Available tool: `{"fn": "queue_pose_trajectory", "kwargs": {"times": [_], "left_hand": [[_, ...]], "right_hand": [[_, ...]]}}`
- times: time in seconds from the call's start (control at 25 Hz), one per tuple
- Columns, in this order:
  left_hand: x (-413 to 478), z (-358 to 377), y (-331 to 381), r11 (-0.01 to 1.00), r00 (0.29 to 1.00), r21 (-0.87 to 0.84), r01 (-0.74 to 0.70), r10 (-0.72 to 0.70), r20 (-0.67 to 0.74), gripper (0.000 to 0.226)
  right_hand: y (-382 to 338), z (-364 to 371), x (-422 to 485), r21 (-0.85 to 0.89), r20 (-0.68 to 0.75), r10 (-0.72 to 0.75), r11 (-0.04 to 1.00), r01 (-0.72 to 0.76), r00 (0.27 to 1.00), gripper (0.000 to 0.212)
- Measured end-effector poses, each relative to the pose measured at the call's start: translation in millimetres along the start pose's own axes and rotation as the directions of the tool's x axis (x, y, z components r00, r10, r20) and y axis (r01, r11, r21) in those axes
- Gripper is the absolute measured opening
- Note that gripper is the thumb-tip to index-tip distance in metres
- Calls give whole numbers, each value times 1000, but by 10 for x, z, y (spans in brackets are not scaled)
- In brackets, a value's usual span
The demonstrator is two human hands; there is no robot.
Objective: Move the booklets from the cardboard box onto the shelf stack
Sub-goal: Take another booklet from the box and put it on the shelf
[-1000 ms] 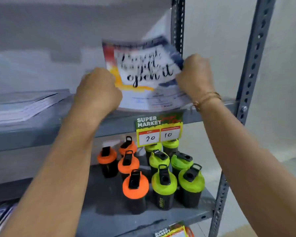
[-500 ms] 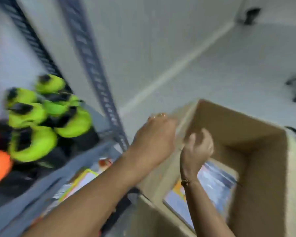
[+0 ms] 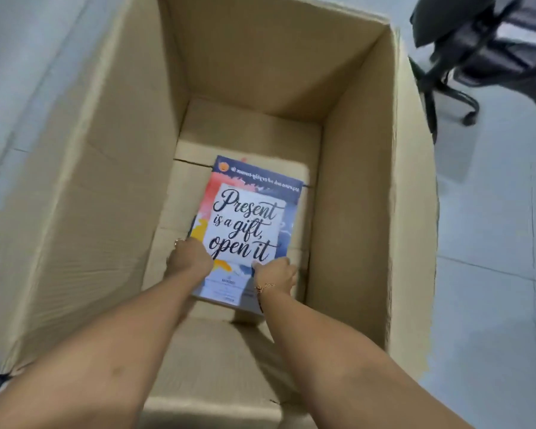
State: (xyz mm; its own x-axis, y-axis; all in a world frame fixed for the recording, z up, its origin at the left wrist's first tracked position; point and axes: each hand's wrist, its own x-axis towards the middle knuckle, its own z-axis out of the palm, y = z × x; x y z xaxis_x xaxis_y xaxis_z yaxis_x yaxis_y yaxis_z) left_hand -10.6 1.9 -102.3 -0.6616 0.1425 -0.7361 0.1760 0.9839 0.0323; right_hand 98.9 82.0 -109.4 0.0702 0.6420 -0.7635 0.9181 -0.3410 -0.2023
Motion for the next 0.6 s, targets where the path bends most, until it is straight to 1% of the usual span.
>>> {"fn": "queue_pose_trajectory", "kwargs": {"times": [0.08, 0.16, 0.24, 0.32, 0.36, 0.44, 0.6], "left_hand": [[10, 16, 101, 999, 999, -39, -8, 7, -33, 31], [-70, -8, 248, 996, 999, -89, -19, 16, -42, 29], [-130, -19, 274, 993, 997, -117, -4, -5, -81, 41], [-47, -15, 173, 989, 988, -120, 91, -105, -110, 59], [29, -13, 109, 980, 982, -143, 138, -154, -111, 63], [86, 43, 8, 972, 980, -163, 168, -183, -82, 59], [-38, 34, 12, 976, 984, -166, 140, -156, -86, 39]], "right_hand": [[0, 19, -20, 45, -49, -11, 999, 13, 999, 56], [-48, 18, -82, 59, -95, -8, 998, 14, 995, 42], [-48, 14, -135, 52, -87, -13, 998, 18, 996, 37], [-35, 21, -111, 51, -67, -16, 999, 20, 998, 36], [-34, 39, -79, 49, -75, -14, 999, 17, 997, 35], [-32, 73, -48, 45, -97, -17, 999, 22, 995, 34], [-49, 97, -120, 58, -146, 13, 998, -4, 989, 33]]}}
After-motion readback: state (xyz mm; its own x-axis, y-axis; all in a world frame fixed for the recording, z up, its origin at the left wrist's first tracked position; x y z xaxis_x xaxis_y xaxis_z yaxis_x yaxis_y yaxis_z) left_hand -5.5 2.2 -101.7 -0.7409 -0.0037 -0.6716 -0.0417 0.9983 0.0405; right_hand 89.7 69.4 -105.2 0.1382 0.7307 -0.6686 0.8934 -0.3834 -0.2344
